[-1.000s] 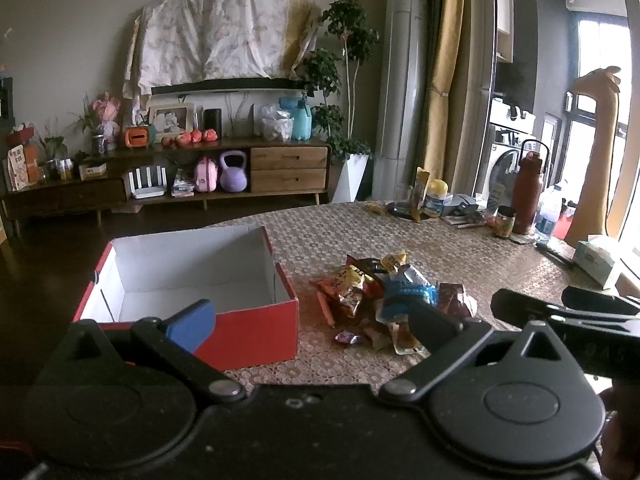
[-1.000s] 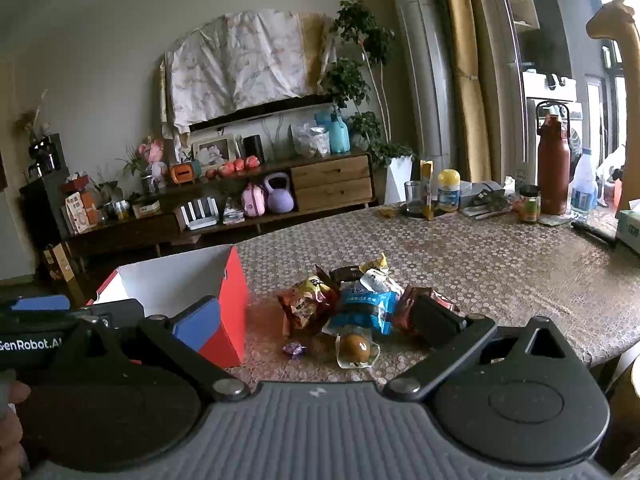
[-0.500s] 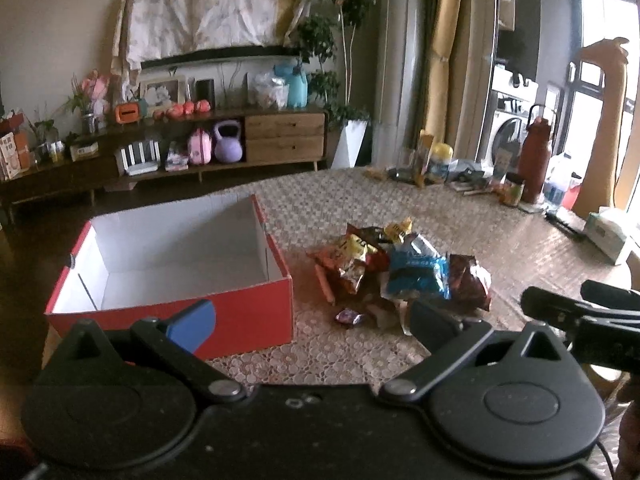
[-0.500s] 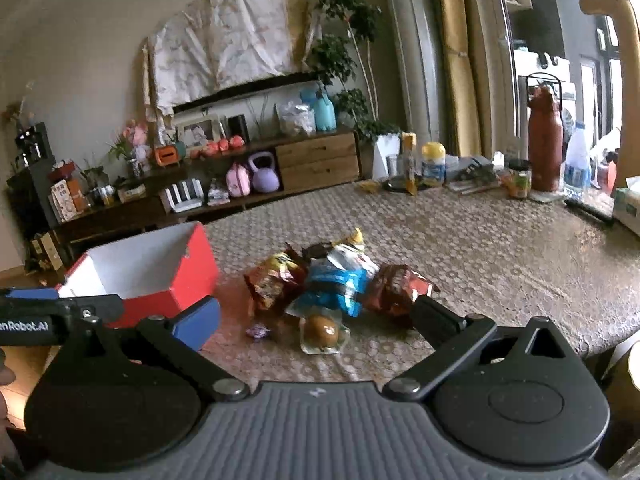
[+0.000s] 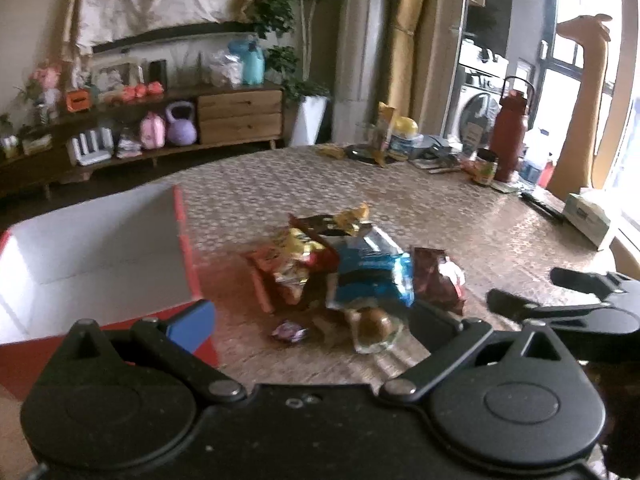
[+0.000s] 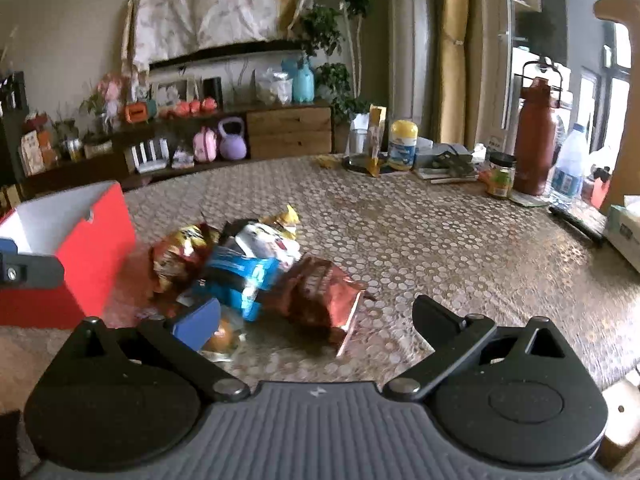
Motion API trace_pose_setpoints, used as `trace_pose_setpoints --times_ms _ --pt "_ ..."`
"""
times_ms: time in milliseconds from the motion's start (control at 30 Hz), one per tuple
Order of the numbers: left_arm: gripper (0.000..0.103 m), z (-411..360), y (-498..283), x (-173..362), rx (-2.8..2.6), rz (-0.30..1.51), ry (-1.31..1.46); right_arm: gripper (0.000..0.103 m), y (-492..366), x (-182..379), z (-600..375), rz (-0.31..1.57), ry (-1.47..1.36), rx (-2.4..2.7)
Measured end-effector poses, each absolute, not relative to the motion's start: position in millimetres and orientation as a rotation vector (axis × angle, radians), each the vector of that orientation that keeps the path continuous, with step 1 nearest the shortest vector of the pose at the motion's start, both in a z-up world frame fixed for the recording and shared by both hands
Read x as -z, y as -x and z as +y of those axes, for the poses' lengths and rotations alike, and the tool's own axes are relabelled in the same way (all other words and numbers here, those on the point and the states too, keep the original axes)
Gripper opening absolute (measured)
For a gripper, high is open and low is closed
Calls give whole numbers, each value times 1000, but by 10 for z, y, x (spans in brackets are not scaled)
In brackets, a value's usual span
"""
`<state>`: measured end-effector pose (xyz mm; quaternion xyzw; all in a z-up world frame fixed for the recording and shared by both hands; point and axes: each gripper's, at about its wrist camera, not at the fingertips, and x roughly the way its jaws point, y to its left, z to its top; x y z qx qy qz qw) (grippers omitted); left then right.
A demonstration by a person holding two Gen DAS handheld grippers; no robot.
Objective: Organize snacks
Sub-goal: 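Grasp the blue snack bag with the left gripper while the right grasps the brown Oreo bag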
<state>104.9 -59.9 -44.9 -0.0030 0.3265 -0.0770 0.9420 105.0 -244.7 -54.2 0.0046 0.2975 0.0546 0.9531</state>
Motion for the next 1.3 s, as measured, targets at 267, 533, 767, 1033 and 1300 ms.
trace_pose_setpoints --times_ms 267,533,767,1033,1300 --pt "103 -887 -1545 550 161 737 23 102 -1473 858 -2560 658 78 -201" --pt "103 -1194 -1920 712 190 796 -6 101 -1706 1045 -2616 671 101 -230" --pt "96 -1392 -2170 950 233 846 -95 97 -1889 1115 -2569 684 170 -297" --pt "90 -1466 -2363 1156 226 894 -112 95 -2089 1240 -2476 696 250 -334" --pt "74 -1551 -2455 1258 232 917 -135 67 -2090 1295 -2478 703 245 -314"
